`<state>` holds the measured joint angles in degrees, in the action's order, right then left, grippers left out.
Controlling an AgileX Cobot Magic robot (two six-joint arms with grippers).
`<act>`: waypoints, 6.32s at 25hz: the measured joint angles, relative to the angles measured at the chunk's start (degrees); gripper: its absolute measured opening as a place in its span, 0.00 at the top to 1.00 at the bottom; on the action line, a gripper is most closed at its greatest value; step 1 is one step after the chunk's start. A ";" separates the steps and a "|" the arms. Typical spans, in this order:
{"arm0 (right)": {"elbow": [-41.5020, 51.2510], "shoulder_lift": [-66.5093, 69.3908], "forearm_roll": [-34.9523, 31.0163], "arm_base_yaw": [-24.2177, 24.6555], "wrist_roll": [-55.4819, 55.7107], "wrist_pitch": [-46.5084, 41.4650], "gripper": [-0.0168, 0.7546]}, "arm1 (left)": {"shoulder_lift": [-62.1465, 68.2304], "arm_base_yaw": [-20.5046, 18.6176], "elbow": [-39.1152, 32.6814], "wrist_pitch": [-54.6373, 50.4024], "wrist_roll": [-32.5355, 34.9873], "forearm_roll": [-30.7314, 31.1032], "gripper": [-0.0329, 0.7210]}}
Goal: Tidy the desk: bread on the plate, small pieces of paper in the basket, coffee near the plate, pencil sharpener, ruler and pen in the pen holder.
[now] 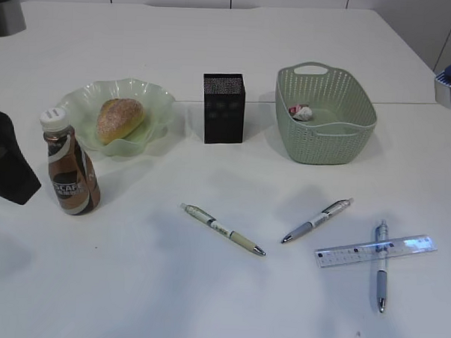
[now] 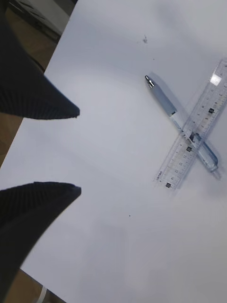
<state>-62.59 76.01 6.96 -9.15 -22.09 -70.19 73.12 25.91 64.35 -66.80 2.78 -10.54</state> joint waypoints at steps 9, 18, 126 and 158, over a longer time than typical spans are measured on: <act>0.00 0.00 -0.20 0.00 -1.45 0.00 0.52 | 0.00 0.00 0.00 0.00 0.00 0.00 0.62; 0.00 0.00 0.01 0.12 33.33 0.00 0.52 | 0.00 0.00 0.00 0.25 0.00 0.00 0.62; 0.61 27.69 4.05 0.81 122.36 20.86 0.43 | 0.00 0.00 0.00 -1.05 0.04 -2.36 0.63; 0.61 32.67 6.96 3.41 122.80 24.49 0.43 | 0.00 0.00 0.00 -1.13 0.04 -3.93 0.64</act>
<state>-61.99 108.68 13.91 -5.74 100.70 -45.69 73.12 25.91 64.35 -67.93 2.82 -14.46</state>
